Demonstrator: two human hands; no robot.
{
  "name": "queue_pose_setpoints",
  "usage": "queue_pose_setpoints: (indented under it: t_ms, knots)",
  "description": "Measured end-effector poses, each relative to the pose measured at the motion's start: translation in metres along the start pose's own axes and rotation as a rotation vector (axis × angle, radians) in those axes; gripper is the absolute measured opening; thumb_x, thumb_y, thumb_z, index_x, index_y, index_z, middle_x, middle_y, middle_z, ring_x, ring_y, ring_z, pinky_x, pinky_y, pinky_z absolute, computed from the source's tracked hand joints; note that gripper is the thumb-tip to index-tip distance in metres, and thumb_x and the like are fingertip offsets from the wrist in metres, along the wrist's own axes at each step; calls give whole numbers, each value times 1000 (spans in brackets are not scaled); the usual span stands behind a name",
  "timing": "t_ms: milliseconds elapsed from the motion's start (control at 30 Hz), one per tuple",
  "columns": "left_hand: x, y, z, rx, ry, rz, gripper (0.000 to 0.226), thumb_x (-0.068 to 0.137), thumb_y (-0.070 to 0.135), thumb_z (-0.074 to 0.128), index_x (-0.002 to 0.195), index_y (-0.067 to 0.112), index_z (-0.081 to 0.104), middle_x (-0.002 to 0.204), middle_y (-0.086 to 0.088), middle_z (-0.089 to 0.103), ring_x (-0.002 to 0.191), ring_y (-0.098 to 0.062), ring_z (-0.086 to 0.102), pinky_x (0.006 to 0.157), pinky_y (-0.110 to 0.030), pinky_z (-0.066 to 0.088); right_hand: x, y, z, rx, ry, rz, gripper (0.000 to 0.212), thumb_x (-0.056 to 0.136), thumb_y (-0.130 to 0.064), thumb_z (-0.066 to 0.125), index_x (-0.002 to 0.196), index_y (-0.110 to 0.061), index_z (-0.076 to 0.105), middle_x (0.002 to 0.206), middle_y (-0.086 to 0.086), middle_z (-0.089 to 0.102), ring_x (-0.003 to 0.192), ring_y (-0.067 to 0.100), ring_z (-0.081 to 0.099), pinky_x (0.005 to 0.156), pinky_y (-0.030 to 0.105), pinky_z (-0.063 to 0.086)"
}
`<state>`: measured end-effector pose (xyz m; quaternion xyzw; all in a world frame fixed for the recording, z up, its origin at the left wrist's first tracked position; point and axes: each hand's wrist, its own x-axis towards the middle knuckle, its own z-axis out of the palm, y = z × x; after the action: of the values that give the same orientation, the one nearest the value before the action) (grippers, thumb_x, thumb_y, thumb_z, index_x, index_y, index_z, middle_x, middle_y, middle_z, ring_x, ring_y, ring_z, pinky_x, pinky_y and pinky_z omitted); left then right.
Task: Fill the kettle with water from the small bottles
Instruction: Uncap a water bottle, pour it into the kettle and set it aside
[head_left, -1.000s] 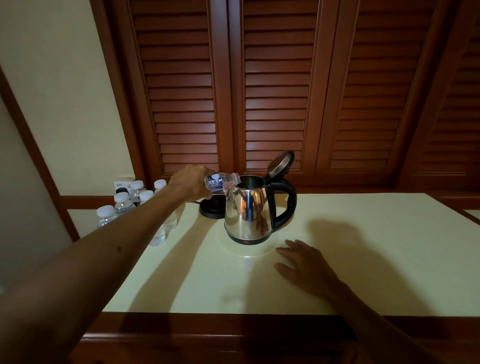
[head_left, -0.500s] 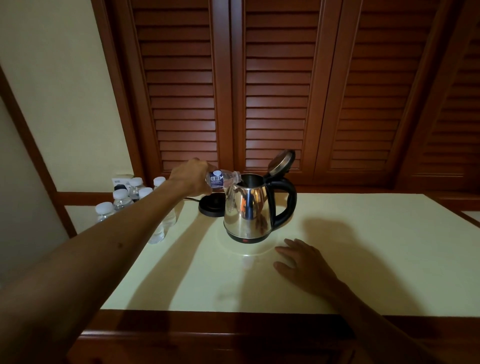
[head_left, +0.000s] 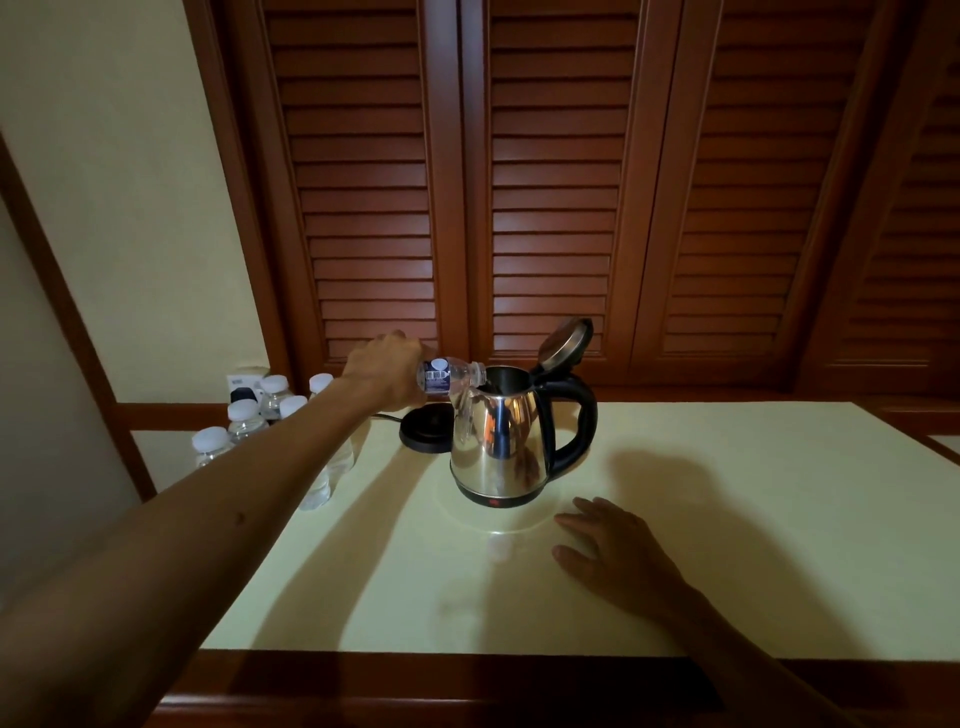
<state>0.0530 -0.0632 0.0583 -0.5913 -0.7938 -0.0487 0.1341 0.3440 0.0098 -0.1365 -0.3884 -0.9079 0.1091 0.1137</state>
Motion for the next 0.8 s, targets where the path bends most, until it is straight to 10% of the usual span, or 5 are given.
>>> queue_pose_setpoints:
  t_ms: [800]
  knots:
    - [13, -2, 5, 90, -7, 11, 63, 78, 53, 75, 134, 33, 54, 115, -6, 59, 109, -25, 52, 78, -38, 40, 2, 2, 2, -23, 2, -5, 60, 91, -63, 39, 144, -35, 38, 158, -7, 25, 146, 16, 16, 118, 39, 14]
